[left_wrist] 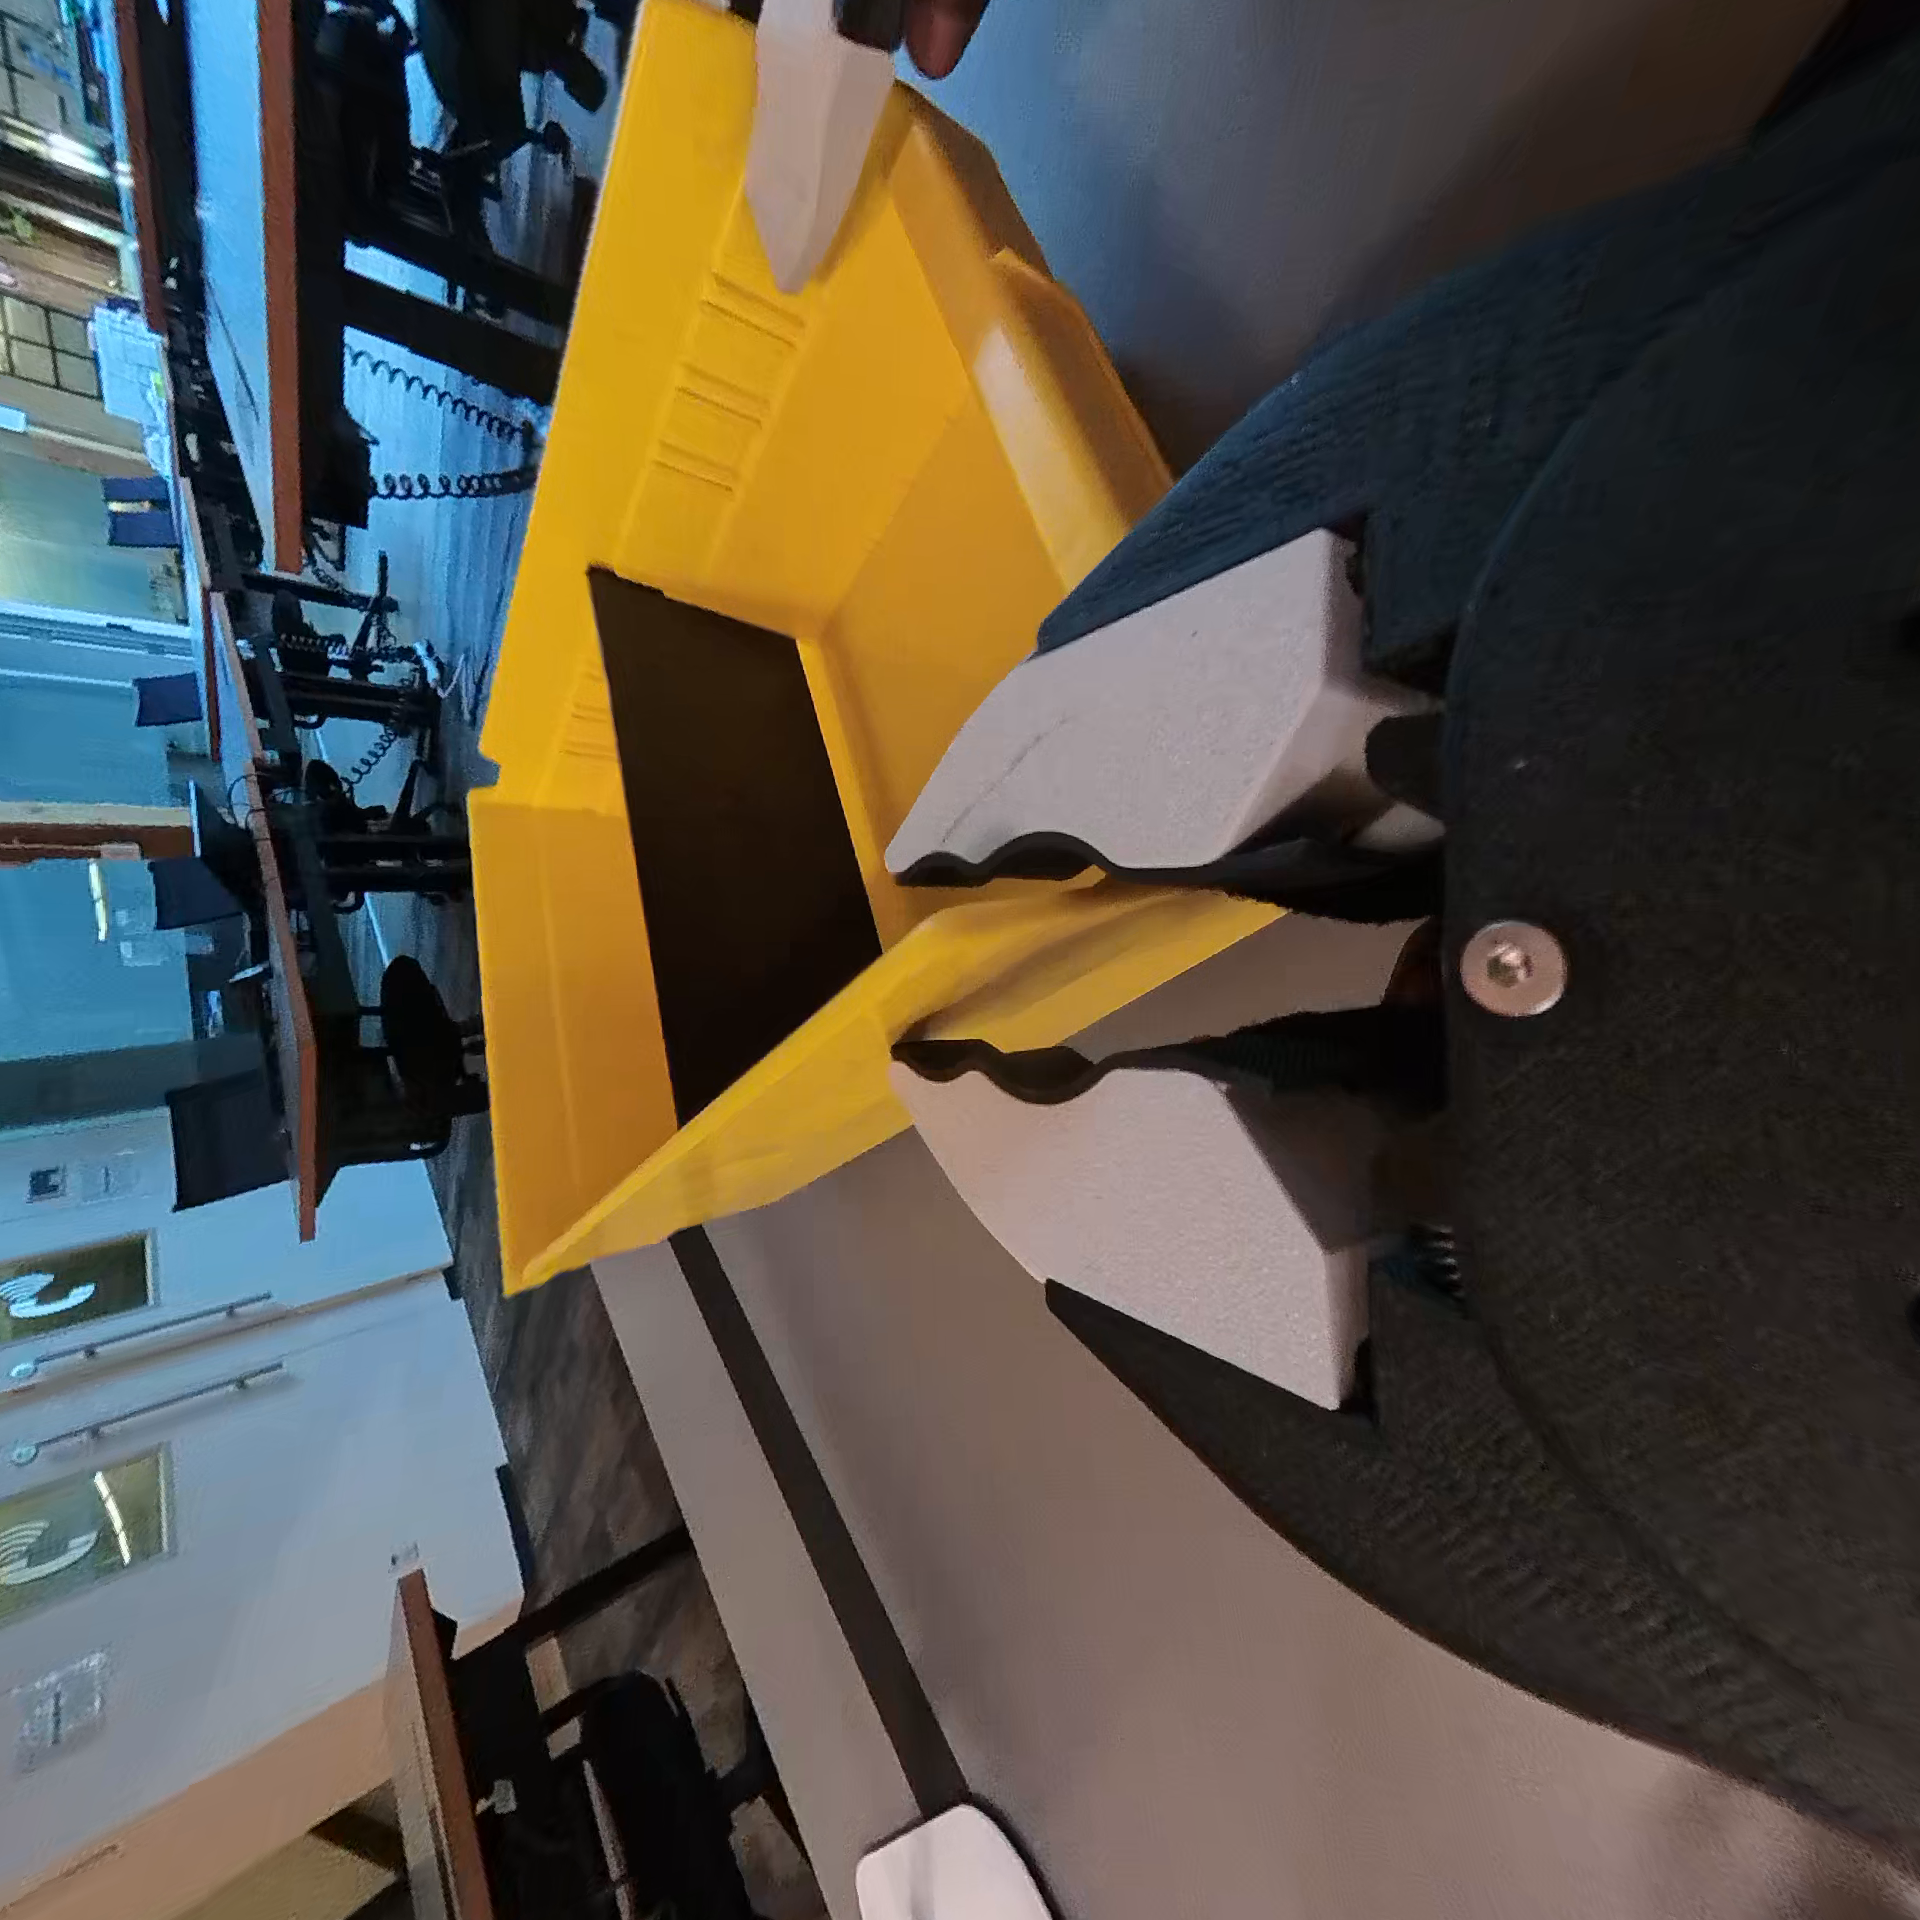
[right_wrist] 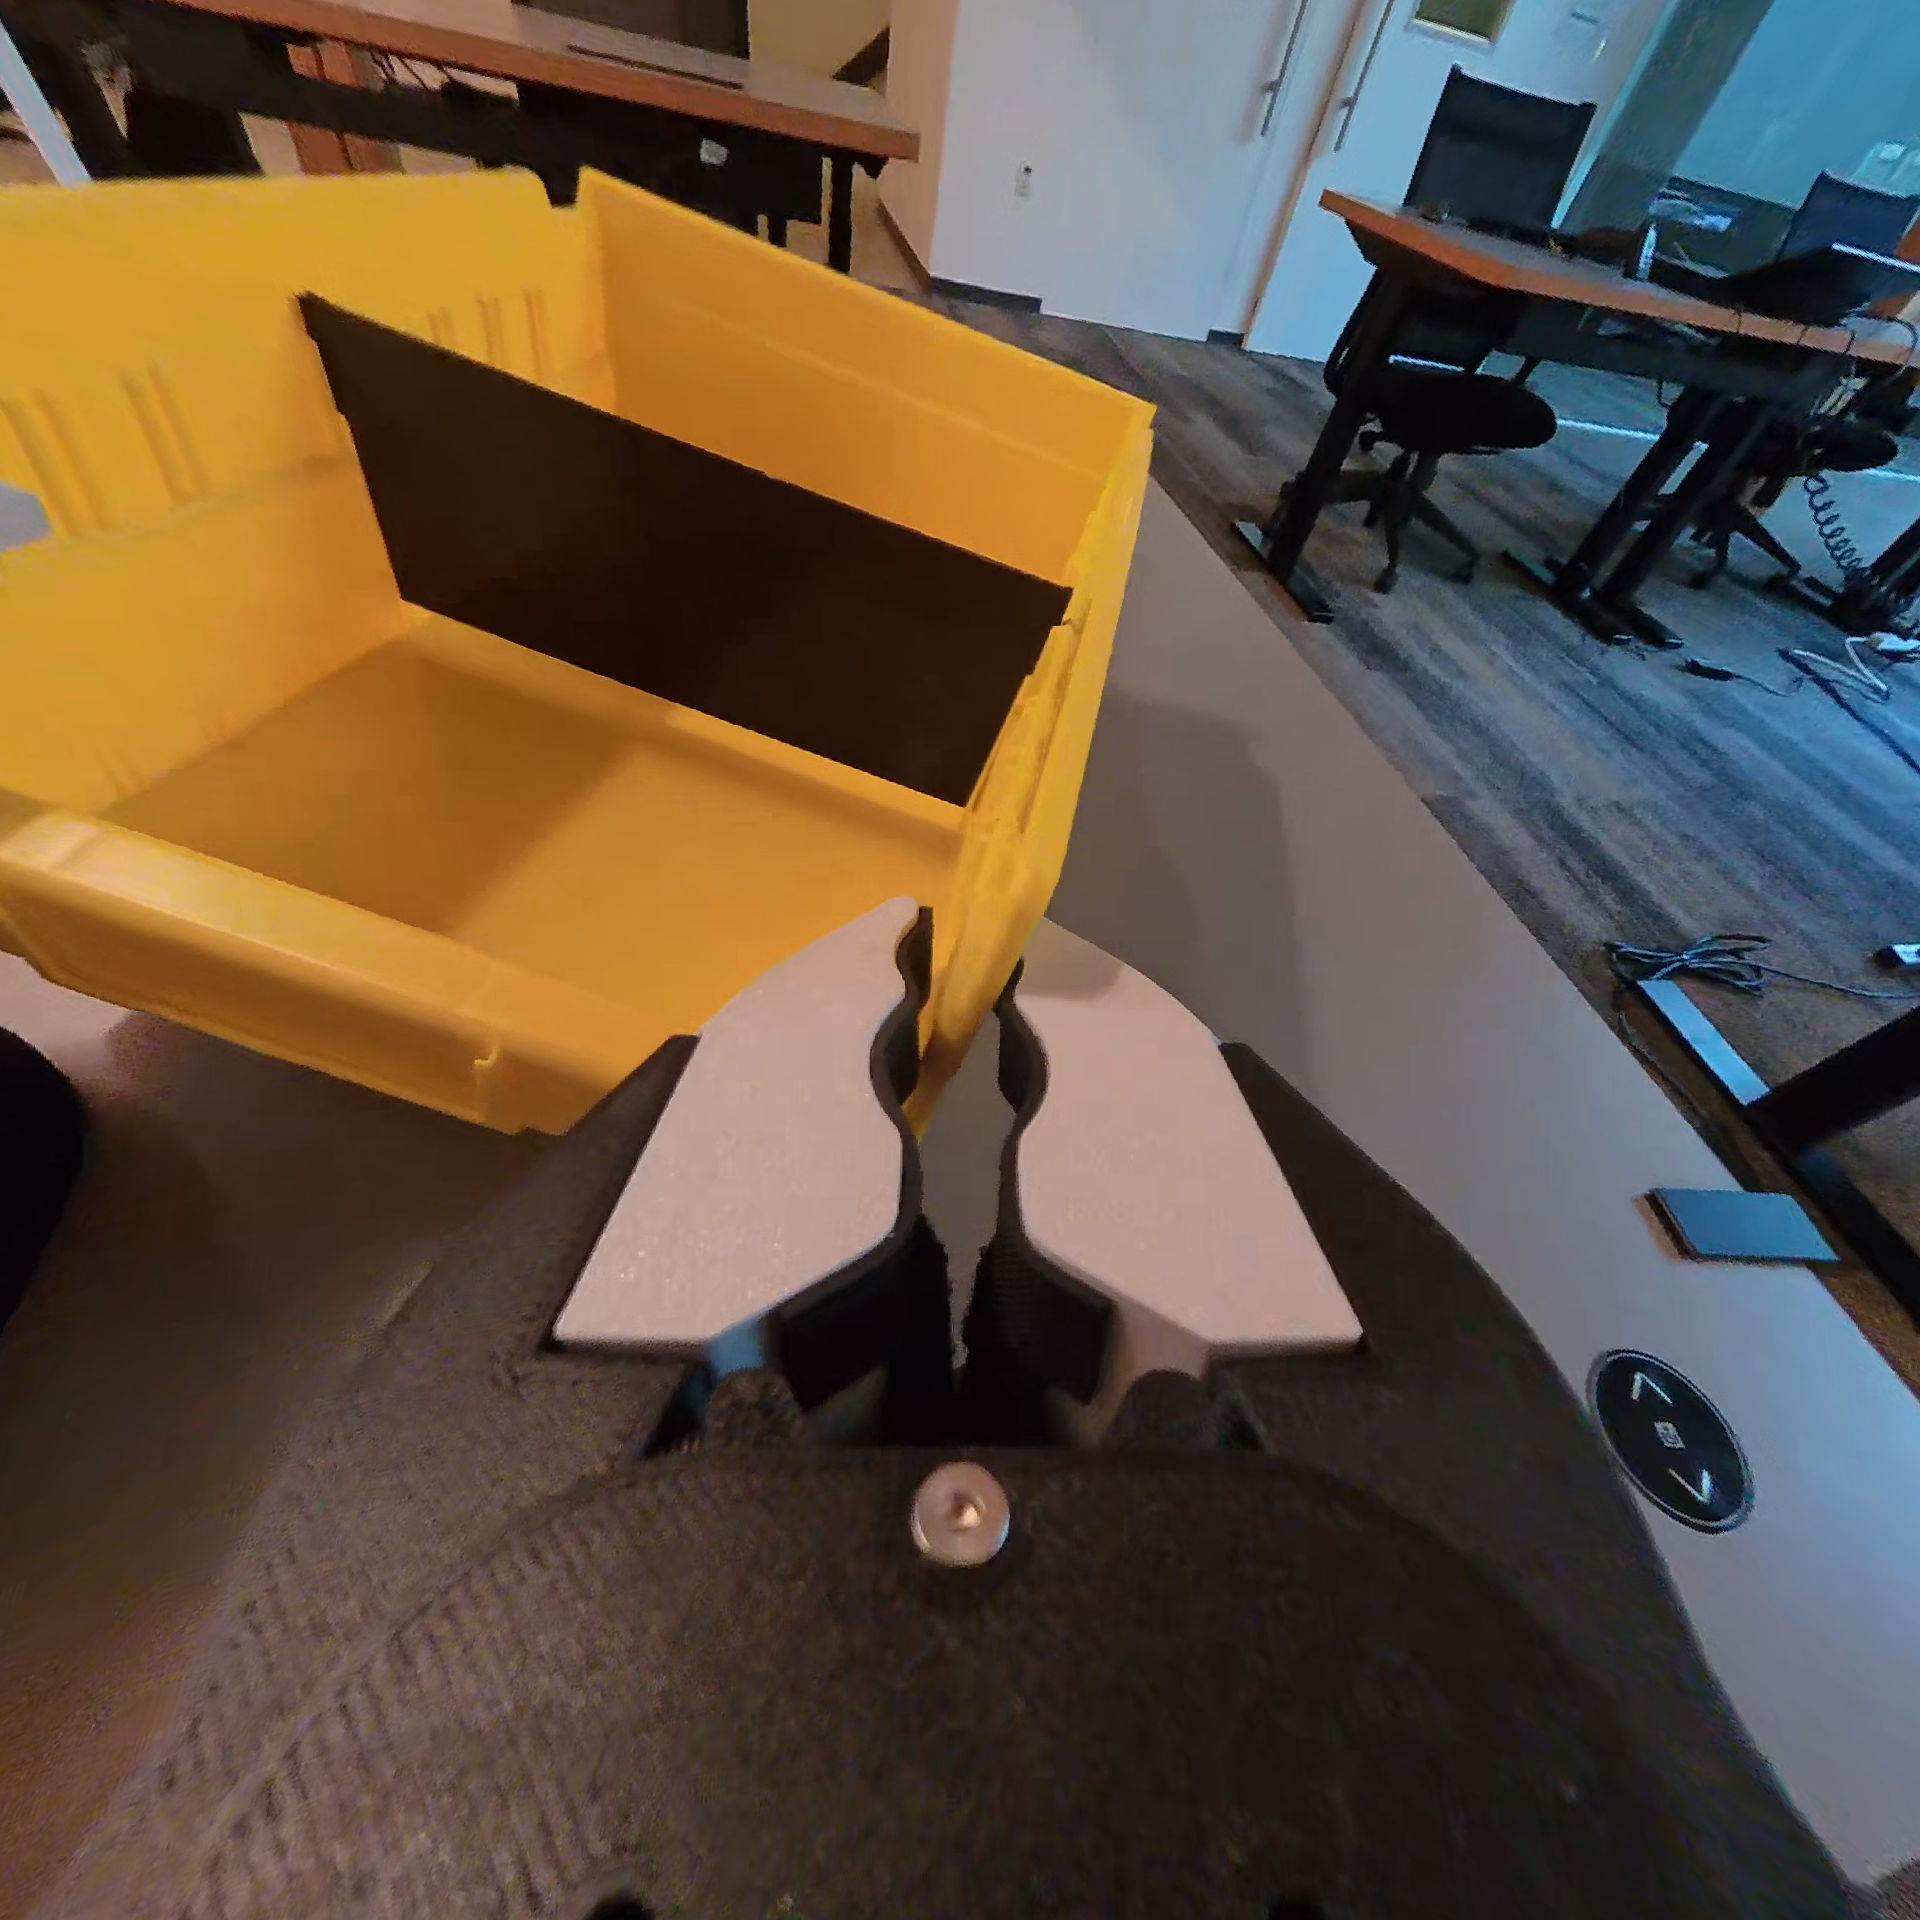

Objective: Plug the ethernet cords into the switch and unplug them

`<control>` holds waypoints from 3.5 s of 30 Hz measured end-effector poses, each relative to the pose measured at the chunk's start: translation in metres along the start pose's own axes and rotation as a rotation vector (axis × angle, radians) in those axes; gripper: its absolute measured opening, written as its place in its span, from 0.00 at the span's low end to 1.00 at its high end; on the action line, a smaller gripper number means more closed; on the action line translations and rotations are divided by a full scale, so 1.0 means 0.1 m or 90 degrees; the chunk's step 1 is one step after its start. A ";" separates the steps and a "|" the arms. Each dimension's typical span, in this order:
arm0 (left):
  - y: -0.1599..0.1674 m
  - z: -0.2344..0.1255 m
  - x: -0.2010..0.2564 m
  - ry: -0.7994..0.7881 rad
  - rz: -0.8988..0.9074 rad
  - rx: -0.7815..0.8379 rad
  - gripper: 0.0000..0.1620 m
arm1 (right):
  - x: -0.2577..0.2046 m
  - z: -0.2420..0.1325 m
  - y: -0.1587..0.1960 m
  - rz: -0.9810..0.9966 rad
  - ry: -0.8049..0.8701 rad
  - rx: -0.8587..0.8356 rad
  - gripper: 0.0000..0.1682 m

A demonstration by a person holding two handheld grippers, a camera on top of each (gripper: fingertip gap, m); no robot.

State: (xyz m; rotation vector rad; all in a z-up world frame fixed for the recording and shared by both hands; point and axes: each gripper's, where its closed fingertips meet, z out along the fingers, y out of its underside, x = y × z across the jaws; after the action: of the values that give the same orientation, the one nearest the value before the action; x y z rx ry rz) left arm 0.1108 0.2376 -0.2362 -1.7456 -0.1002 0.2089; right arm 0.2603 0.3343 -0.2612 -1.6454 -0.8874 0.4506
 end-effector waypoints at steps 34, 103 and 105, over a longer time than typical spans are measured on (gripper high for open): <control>1.05 -1.71 -1.98 -0.145 0.096 -0.431 0.50 | -2.43 -0.48 -1.16 -0.040 -0.425 0.063 0.60; 0.86 -3.78 -3.42 -0.221 0.142 -0.419 0.53 | -3.64 -0.86 -1.00 -0.194 -0.646 0.069 0.53; 0.91 -3.73 -3.46 -0.204 0.141 -0.426 0.54 | -3.65 -0.86 -0.98 -0.186 -0.654 0.064 0.53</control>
State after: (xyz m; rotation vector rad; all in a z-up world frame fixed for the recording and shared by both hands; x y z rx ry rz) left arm -0.1591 -0.2025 -0.2321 -2.3766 -0.2303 0.6786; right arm 0.0560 0.0092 -0.2043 -1.1024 -1.7814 1.1486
